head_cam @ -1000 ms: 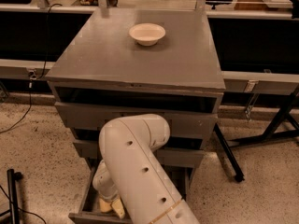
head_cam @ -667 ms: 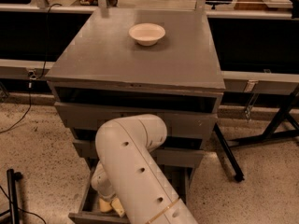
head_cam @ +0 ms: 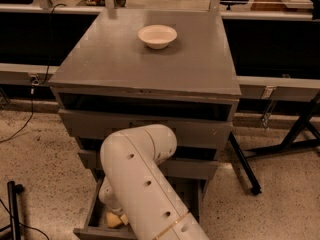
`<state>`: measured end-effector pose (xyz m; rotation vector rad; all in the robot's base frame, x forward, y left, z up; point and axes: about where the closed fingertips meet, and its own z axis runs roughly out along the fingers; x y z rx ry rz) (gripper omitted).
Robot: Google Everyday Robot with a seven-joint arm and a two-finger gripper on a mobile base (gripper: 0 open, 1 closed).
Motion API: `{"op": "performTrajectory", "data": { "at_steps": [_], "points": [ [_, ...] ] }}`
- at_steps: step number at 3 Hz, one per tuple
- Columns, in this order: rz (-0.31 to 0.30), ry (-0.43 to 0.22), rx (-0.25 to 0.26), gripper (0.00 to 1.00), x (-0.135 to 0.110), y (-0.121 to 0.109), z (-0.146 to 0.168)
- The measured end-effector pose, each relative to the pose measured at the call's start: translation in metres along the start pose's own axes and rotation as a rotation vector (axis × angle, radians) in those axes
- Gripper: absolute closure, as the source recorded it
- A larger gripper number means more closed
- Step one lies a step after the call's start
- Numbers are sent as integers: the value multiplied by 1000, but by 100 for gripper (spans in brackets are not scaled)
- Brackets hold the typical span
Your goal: Pick sponge from bottom drawer and place on counter
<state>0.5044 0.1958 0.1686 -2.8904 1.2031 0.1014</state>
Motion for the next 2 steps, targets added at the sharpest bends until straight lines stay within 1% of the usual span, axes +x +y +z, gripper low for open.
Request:
{"op": "performTrajectory", "data": {
  "at_steps": [1,2],
  "points": [
    [9,5,-8,36,6,-1,14],
    [58,-7,-10,33,13,-14,36]
  ]
}}
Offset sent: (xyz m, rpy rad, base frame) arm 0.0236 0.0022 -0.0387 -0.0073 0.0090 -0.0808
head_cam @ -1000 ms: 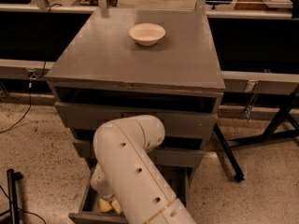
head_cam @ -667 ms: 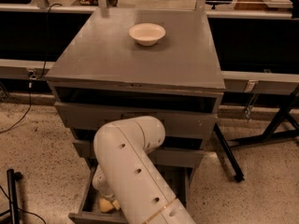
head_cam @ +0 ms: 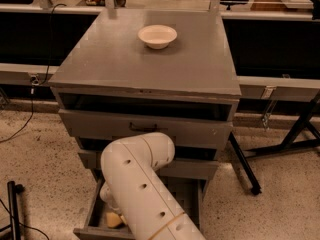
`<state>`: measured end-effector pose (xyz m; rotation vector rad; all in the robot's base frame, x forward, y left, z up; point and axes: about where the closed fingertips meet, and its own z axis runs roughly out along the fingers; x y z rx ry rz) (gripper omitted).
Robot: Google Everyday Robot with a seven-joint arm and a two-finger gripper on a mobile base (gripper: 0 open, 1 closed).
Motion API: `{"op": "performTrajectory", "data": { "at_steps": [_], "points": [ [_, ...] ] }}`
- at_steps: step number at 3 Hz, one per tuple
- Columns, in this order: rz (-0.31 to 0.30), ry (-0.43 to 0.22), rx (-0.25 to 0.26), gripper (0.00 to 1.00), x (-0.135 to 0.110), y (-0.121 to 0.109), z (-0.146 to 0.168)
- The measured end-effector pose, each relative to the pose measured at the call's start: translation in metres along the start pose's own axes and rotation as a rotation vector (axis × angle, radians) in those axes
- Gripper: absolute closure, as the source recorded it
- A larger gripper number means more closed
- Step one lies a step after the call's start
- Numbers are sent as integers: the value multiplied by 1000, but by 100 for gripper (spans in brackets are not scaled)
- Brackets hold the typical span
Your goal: Pick sponge from bottom drawer and place on counter
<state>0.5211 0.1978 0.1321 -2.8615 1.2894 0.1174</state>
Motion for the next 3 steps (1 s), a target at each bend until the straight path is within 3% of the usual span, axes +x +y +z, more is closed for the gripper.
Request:
{"op": "performTrajectory", "data": {
  "at_steps": [1,3],
  "points": [
    [2,-7,2,35,-1,-6,6],
    [-4,-21,10,78,-2,-9,12]
  ]
}}
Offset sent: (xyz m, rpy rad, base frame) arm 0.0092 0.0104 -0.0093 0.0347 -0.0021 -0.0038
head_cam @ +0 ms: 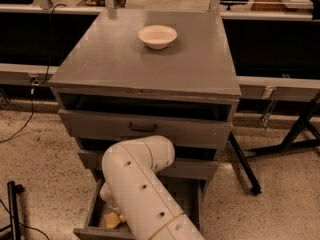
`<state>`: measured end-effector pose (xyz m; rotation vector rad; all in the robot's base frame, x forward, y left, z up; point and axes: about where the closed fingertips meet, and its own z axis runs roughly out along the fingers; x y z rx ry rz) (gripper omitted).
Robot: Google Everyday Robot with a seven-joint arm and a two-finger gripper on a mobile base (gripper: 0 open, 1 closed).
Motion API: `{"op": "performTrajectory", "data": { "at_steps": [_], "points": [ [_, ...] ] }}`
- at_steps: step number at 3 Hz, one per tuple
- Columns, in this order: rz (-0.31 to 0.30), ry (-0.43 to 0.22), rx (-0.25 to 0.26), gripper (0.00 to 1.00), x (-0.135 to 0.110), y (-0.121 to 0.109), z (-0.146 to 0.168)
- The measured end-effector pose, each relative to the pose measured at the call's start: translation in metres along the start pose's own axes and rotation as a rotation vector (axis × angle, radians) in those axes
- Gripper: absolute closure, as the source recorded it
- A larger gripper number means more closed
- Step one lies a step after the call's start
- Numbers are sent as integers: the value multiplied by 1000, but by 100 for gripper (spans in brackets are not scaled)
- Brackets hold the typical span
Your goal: Pick sponge from bottom drawer and place on counter
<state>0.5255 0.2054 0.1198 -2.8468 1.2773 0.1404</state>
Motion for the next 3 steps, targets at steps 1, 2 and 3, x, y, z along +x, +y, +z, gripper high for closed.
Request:
{"op": "performTrajectory", "data": {
  "at_steps": [1,2,3],
  "points": [
    [-8,-4,4,91,-2,0,1],
    [-36,-62,77,100,-6,-1,-20],
    [-55,-131,258,100,-1,6,-90]
  ]
}}
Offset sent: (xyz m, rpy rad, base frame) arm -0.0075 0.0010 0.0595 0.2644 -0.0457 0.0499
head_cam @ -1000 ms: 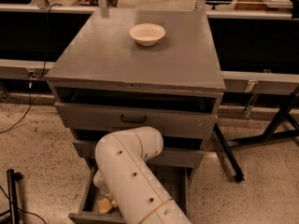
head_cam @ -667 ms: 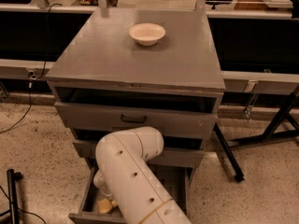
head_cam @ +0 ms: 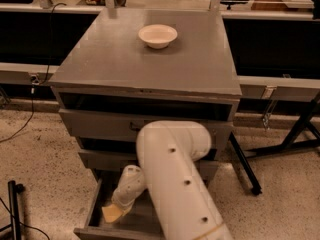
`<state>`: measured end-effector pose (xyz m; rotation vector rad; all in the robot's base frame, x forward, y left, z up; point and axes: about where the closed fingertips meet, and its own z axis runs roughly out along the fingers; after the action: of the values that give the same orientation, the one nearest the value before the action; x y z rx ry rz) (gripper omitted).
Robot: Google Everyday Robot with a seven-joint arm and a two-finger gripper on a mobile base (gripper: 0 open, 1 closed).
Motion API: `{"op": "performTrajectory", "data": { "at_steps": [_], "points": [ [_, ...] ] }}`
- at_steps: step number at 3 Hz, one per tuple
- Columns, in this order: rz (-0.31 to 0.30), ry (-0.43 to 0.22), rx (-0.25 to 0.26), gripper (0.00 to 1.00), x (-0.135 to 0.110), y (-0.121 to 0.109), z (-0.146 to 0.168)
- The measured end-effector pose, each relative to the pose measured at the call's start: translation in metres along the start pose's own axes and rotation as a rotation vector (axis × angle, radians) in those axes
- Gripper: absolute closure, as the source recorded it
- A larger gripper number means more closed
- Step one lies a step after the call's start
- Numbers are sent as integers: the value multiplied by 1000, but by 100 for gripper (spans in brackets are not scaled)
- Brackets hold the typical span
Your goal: Pick sponge from bottom drawer and place on counter
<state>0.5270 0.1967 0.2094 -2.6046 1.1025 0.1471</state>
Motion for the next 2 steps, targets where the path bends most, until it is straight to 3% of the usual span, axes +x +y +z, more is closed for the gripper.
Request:
{"op": "performTrajectory", "data": {
  "at_steps": [1,2],
  "points": [
    [28,-25,70,100,-3,18,-45],
    [14,-86,165,100,-4,47,-84]
  ]
}}
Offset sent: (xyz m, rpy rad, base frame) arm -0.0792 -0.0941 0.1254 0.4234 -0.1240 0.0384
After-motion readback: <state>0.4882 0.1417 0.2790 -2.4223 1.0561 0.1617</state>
